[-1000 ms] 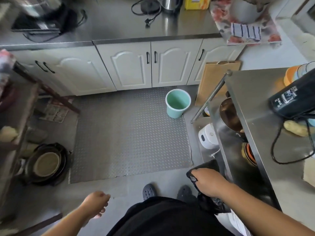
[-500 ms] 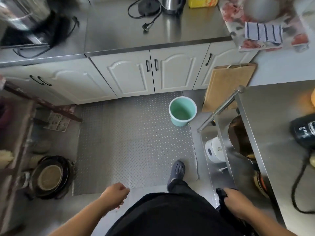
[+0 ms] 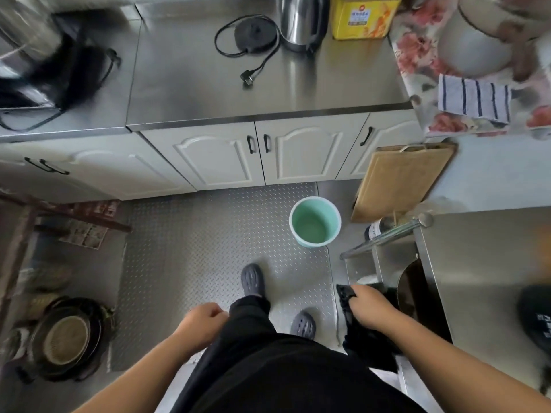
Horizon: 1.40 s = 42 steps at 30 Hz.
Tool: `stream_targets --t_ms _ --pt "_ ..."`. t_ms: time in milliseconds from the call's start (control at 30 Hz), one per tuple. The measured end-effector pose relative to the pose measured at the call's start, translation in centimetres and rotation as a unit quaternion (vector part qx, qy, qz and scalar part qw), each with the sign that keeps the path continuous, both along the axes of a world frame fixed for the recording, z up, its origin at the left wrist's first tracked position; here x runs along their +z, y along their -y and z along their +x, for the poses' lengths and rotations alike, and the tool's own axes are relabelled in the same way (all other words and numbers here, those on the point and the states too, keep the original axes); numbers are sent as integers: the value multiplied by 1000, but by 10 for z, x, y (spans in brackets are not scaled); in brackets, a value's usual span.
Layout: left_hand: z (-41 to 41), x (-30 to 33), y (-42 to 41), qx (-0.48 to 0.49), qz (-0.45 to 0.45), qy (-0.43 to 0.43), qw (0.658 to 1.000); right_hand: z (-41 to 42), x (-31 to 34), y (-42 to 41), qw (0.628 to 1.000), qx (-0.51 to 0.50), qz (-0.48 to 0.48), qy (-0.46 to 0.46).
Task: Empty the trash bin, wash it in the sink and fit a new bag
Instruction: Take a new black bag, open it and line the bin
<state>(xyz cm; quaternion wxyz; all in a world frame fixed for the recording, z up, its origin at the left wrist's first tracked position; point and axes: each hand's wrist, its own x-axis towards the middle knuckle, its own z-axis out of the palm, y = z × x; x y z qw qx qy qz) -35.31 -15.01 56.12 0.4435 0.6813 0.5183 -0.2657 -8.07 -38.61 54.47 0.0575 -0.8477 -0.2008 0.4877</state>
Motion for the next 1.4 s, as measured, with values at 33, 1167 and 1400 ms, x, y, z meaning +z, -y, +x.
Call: stream_targets --t_ms 33,1167,1400 --pt "3 -6 -10 -6 -7 -12 1000 7 0 -16 1000 1 6 6" --pt "362 19 -157 -561 158 177 794 248 51 -194 592 -738 246 -211" --pt "384 37 -148 -556 168 288 761 261 60 -201 589 -738 248 -219"
